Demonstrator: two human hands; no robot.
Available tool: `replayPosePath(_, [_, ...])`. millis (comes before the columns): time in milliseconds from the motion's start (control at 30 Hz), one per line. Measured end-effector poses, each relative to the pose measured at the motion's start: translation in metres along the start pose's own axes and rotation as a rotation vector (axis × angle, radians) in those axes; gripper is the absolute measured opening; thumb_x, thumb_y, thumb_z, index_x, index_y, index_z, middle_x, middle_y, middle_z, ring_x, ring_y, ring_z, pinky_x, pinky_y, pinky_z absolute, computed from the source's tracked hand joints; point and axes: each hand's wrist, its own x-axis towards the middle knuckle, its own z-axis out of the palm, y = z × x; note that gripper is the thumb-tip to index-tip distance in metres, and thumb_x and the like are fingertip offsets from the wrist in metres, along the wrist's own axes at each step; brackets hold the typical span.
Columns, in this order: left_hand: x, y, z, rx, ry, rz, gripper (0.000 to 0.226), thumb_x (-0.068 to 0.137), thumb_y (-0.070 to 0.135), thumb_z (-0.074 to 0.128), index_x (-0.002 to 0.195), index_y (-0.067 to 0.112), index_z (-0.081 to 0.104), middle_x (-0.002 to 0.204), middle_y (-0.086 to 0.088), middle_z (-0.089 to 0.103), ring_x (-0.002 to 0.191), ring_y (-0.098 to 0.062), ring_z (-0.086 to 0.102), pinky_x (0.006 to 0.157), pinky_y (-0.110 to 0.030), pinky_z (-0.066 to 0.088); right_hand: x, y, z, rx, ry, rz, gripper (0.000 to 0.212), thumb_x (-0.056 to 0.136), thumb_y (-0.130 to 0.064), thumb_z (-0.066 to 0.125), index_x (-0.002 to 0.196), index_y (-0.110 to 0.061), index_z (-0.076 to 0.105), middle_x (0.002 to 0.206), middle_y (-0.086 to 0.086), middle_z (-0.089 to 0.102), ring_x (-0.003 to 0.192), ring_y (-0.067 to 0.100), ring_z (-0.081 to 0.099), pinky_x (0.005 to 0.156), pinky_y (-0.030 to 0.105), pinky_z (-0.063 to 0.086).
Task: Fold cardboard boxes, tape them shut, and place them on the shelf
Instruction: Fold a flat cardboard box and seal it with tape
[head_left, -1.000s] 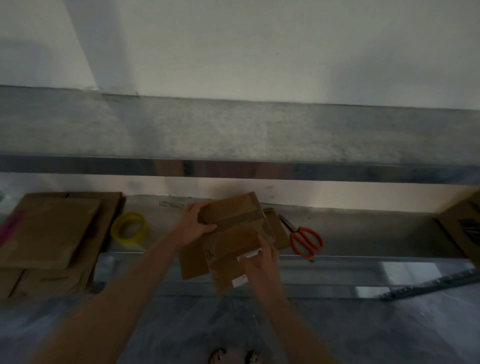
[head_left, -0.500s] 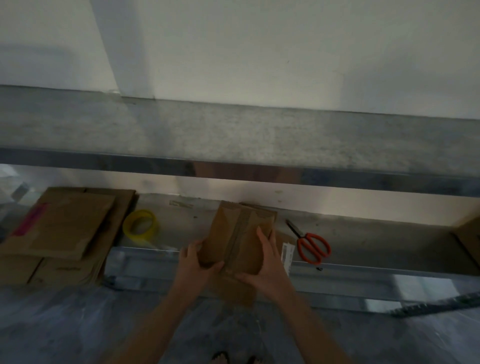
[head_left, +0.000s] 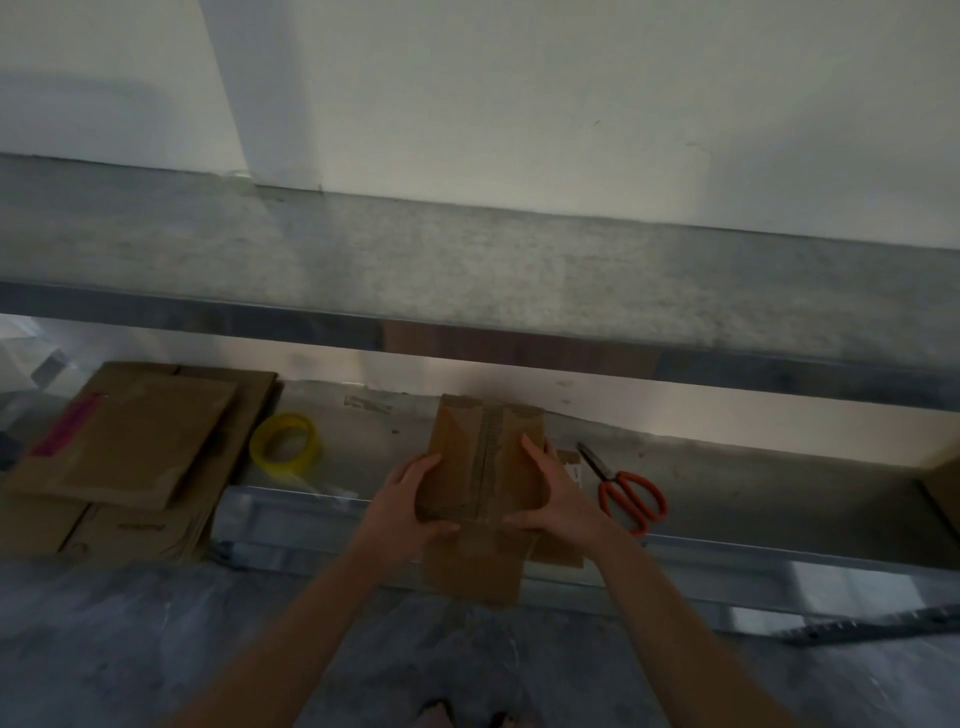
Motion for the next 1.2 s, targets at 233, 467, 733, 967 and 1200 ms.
replayPosePath(233, [-0.01,-0.01,-0.004,0.116,-0.048,0.102,0.101,0.068,0.049,0.078,0.15,0.027,0.022,0.157,0.003,0.012,0.14,-0.02,0.025,0.113,-0.029,0.031,-0.029,0.005,0.024,-0.459,0.28,-0.237,0.097,0.08,-0.06,0.067,0.156,-0.035,0.012,0.163,-0.007,-0.012,0.15,0.017,-0.001,0.123,0.043,0.014])
replayPosePath(467, [-0.011,-0.02,-0.007,0.241,-0.104,0.136,0.1,0.075,0.054,0.073,0.151,0.035,0.011,0.159,0.007,0.001,0.145,-0.022,0.013,0.117,-0.035,0.022,-0.033,0.016,0.04,-0.698,0.234,-0.203,0.092,0.085,-0.066,0.056,0.156,-0.036,0.005,0.162,-0.013,-0.013,0.15,0.017,-0.012,0.122,0.052,0.013])
replayPosePath(733, [-0.004,-0.052,-0.057,0.442,-0.129,0.364,0.099,0.072,0.083,0.035,0.152,0.032,0.008,0.16,0.01,0.0,0.147,-0.014,0.0,0.12,-0.036,0.012,-0.041,-0.024,0.079,-0.79,0.448,-0.266,0.091,0.079,-0.083,0.029,0.155,-0.034,0.019,0.164,-0.002,0.008,0.151,0.025,-0.003,0.12,0.05,0.001])
replayPosePath(967, [0.02,-0.154,-0.173,0.596,-0.072,0.449,0.077,0.084,0.062,0.044,0.146,0.017,0.037,0.152,-0.008,0.035,0.139,-0.032,0.032,0.113,-0.044,0.028,0.041,-0.1,0.217,-0.922,0.474,-0.388,0.064,0.088,-0.055,0.044,0.143,-0.023,0.046,0.144,0.009,0.05,0.138,0.034,0.041,0.111,0.057,0.034])
replayPosePath(1200, [0.047,-0.218,-0.218,0.785,-0.224,0.424,0.082,0.081,0.062,0.019,0.15,0.019,0.028,0.158,-0.003,0.022,0.147,-0.025,0.016,0.116,-0.037,-0.002,0.112,-0.115,0.283,-0.695,0.297,0.085,0.073,0.091,-0.058,0.037,0.155,-0.025,0.022,0.161,0.001,0.022,0.149,0.026,0.016,0.121,0.043,0.017])
